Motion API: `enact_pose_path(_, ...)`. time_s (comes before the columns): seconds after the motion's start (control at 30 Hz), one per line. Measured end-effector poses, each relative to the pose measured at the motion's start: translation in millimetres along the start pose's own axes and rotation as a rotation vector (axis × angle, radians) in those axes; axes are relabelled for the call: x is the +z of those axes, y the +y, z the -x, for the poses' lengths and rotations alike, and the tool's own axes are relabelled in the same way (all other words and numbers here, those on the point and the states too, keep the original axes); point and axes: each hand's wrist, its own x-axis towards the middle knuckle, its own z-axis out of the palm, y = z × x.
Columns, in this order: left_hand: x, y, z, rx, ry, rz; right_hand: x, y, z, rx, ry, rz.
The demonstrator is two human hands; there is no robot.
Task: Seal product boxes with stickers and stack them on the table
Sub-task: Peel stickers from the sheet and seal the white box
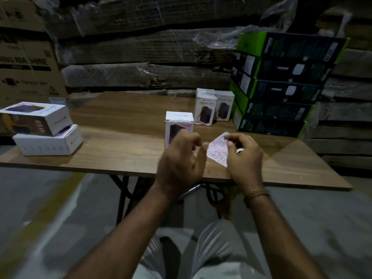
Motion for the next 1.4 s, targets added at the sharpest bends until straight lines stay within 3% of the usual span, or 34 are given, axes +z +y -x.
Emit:
enact_pose_path(0.13,34,12,-11,0.008,-0.341,0.009,-39,24,-21,0.128,0.002,0.18)
enact_pose_path(0.27,65,5,-20,-0.315,-0.643,0.015,-53,38,-35,0.152,-0.034,0.245)
enact_pose_path(0.4,81,-6,-22,-0.474,-0.842,-0.02,-47,48,-37,0.152,-0.073,0.26)
enact_pose_path(0.87,79,-11,-20,-0.469,-0.908,-0.085,-43,45,-21,0.011,-0.232,0.425)
enact_pose_path(1.4,90,-19,-18,-0.489,-0.961,-0.141,-45,45,-18,-0.072,-0.229,0.377)
